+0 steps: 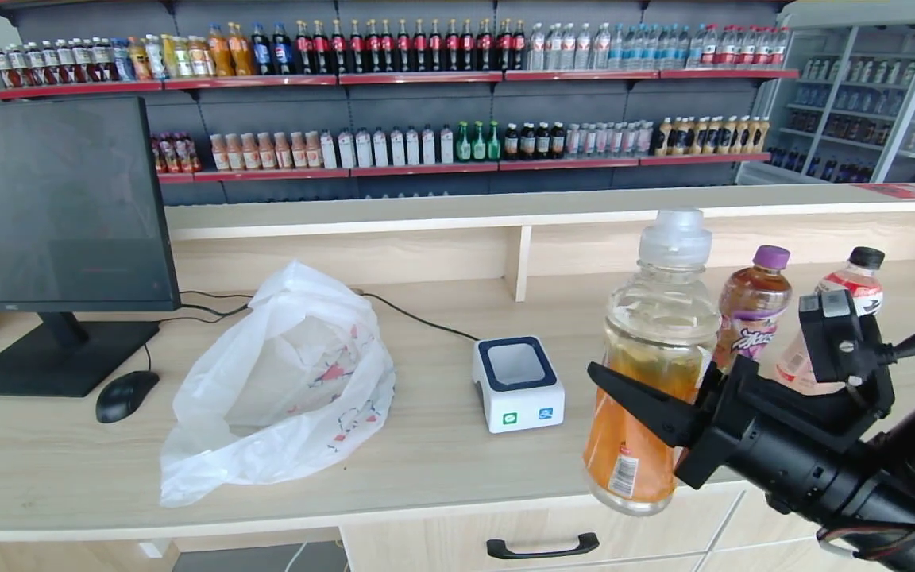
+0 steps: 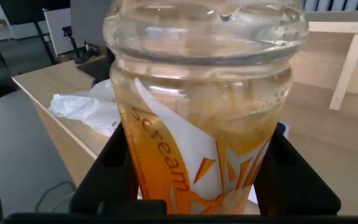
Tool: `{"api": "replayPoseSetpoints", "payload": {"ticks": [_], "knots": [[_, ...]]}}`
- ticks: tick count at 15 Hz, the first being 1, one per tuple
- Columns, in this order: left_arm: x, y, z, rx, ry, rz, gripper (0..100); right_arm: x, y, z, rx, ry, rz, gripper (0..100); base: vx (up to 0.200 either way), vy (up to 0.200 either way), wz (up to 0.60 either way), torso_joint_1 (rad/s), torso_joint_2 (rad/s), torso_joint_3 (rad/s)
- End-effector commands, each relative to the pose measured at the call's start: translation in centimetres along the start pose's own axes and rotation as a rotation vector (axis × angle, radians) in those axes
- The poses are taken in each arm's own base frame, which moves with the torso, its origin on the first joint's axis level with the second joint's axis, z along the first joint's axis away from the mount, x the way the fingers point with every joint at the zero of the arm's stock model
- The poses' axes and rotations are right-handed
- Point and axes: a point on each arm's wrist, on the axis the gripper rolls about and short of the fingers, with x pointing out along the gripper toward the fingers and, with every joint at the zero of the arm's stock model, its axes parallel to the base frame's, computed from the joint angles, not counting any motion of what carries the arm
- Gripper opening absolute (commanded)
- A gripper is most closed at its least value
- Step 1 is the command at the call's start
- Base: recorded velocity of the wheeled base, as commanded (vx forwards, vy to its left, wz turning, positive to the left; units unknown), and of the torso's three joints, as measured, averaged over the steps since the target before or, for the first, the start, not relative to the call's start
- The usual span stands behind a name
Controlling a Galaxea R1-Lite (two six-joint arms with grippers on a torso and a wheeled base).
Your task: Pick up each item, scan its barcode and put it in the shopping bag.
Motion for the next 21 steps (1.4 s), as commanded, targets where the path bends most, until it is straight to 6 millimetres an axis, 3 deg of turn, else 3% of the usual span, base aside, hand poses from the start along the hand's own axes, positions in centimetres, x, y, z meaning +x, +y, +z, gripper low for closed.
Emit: {"api": "replayPoseSetpoints", "payload": {"ticks": [1, 3, 5, 8, 11, 16, 21], "knots": [[0.0, 0.0, 0.0, 0.000, 0.000, 0.000, 100, 0.1, -1.7, -0.2, -0.068, -0.003, -0.162, 0, 0.000, 0.000, 0.00, 0.000, 0.00, 0.000], [0.0, 0.0, 0.0, 0.002, -0.002, -0.002, 100, 0.3, -2.3, 0.5, -0.097, -0.048, -0.388, 0, 0.000, 0.000, 0.00, 0.000, 0.00, 0.000], [0.0, 0.0, 0.0, 0.002, 0.000, -0.002, 100, -0.2, -2.8, 1.1, -0.102, -0.077, -0.478, 0, 0.000, 0.000, 0.00, 0.000, 0.00, 0.000], [0.0, 0.0, 0.0, 0.002, -0.002, -0.003, 100, 0.5, -3.3, 2.5, -0.118, -0.139, -0.494, 0, 0.000, 0.000, 0.00, 0.000, 0.00, 0.000], [0.0, 0.0, 0.0, 0.000, -0.002, -0.002, 100, -0.1, -3.0, 3.3, -0.116, -0.175, -0.494, 0, -0.067, 0.000, 0.00, 0.001, 0.00, 0.002], [0.0, 0.0, 0.0, 0.002, 0.000, -0.002, 100, -0.2, -3.2, 3.9, -0.106, -0.204, -0.500, 0, -0.080, 0.000, 0.00, 0.007, 0.00, -0.001], [0.0, 0.0, 0.0, -0.002, -0.002, -0.002, 100, 0.5, -3.4, 4.6, -0.110, -0.236, -0.497, 0, 0.000, 0.200, 0.00, 0.015, 0.00, -0.002]]}}
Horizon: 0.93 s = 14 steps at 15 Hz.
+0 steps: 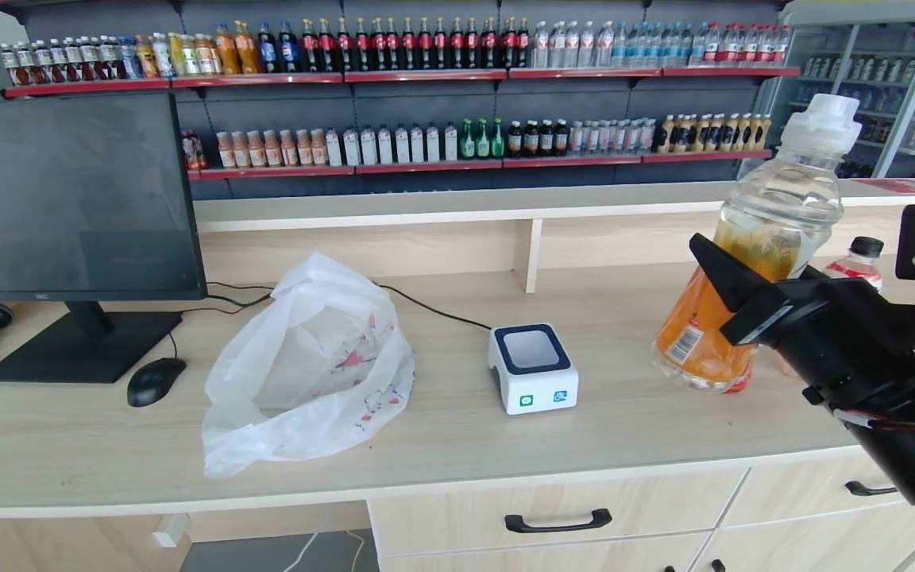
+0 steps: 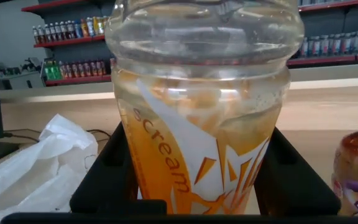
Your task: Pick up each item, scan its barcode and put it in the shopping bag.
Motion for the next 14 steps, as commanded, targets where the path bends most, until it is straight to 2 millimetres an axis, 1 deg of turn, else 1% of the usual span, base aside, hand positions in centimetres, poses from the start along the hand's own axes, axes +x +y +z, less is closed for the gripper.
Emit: {"api": "replayPoseSetpoints", "payload": {"ticks": [1, 5, 10, 12, 14], "knots": [[0.0, 0.0, 0.0, 0.001, -0.001, 0.003, 100, -0.1, 0.0, 0.1, 0.000, -0.005, -0.001, 0, 0.000, 0.200, 0.00, -0.002, 0.00, -0.002], [0.0, 0.0, 0.0, 0.001, -0.001, 0.001, 100, -0.5, -0.1, 0.4, 0.001, -0.010, -0.001, 0, 0.000, 0.200, 0.00, 0.000, 0.00, 0.000], [0.0, 0.0, 0.0, -0.001, 0.000, 0.001, 100, -1.7, -0.3, 0.8, -0.001, -0.007, -0.001, 0, 0.000, 0.200, 0.00, 0.001, 0.00, 0.004], [0.0, 0.0, 0.0, 0.001, -0.001, 0.001, 100, -2.7, -0.5, 1.1, -0.001, -0.007, -0.001, 0, 0.000, 0.000, 0.00, 0.000, 0.00, 0.000], [0.0, 0.0, 0.0, 0.001, 0.000, 0.001, 100, -2.9, -0.5, 1.2, -0.001, -0.007, -0.001, 0, 0.000, 0.000, 0.00, 0.000, 0.00, 0.000]]}}
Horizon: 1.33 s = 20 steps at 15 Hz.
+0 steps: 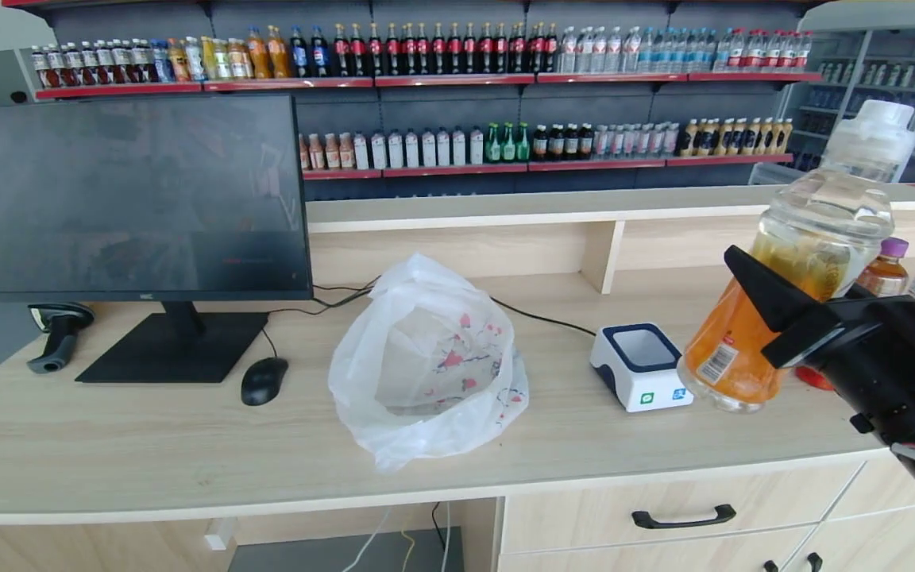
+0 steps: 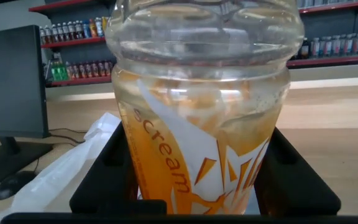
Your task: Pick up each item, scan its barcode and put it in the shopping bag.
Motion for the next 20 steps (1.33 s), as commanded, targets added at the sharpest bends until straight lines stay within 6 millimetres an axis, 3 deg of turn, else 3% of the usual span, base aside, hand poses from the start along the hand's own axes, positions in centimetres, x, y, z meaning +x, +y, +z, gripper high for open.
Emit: {"api": "replayPoseSetpoints", "payload": {"ticks": [1, 5, 9, 12, 15, 17, 20], "knots": [[0.0, 0.0, 0.0, -0.002, 0.000, -0.001, 100, -0.2, 0.0, 0.3, 0.003, -0.010, 0.006, 0, 0.200, 0.000, 0.00, -0.012, 0.01, 0.002], [0.0, 0.0, 0.0, -0.002, 0.000, -0.001, 100, 0.0, 0.0, 0.2, -0.013, -0.011, 0.000, 0, 0.200, 0.000, 0.00, -0.001, 0.00, 0.006], [0.0, 0.0, 0.0, 0.002, 0.000, -0.001, 100, 1.5, -0.1, -0.6, -0.105, 0.001, 0.053, 0, 0.000, 0.000, 0.00, 0.000, 0.00, 0.000], [0.0, 0.0, 0.0, 0.003, 0.000, -0.001, 100, 2.7, -1.5, -1.8, -0.271, 0.025, 0.158, 0, 0.000, 0.000, 0.00, 0.000, 0.00, 0.000], [0.0, 0.0, 0.0, 0.003, 0.000, -0.001, 100, 5.2, -2.0, -1.1, -0.426, -0.066, 0.248, 0, 0.000, 0.000, 0.00, 0.000, 0.00, 0.000], [0.0, 0.0, 0.0, 0.003, 0.000, -0.001, 100, 5.6, -2.1, -2.4, -0.495, -0.044, 0.294, 0, 0.000, 0.000, 0.00, 0.000, 0.00, 0.000], [0.0, 0.0, 0.0, 0.003, 0.000, -0.001, 100, 6.2, -2.9, -2.3, -0.657, -0.091, 0.358, 0, 0.000, 0.000, 0.00, 0.000, 0.00, 0.000]]}}
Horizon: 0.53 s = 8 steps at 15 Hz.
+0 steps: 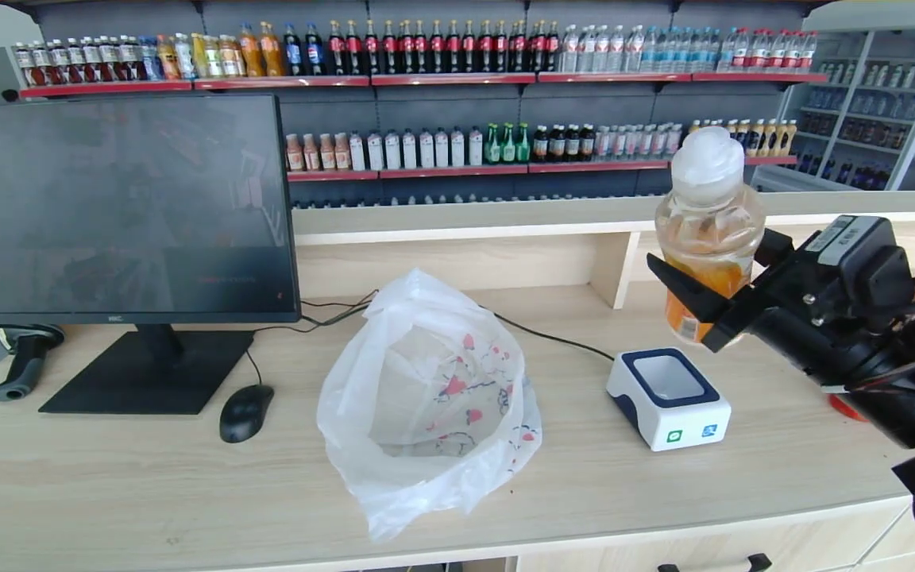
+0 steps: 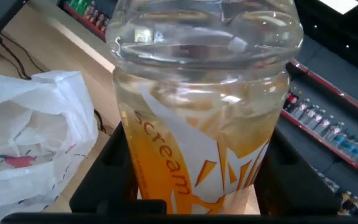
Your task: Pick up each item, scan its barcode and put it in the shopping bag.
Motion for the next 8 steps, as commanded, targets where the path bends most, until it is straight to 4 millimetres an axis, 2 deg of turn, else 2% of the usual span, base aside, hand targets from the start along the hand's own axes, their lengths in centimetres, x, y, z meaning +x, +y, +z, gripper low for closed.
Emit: {"api": "replayPoseSetpoints", "payload": {"ticks": [1, 4, 8], "knots": [[0.0, 0.0, 0.0, -0.001, 0.000, 0.001, 100, 0.5, -0.1, -1.1, -0.049, -0.006, 0.045, 0, 0.000, 0.000, 0.00, 0.000, 0.00, 0.000], [0.0, 0.0, 0.0, -0.001, 0.000, 0.001, 100, 1.3, -0.5, -1.8, -0.155, -0.080, 0.132, 0, 0.000, 0.000, 0.00, 0.000, 0.00, 0.000], [0.0, 0.0, 0.0, -0.001, 0.000, 0.001, 100, 0.2, 2.0, -4.8, -0.230, -0.036, 0.283, 0, 0.000, 0.000, 0.00, 0.000, 0.00, 0.000]]}}
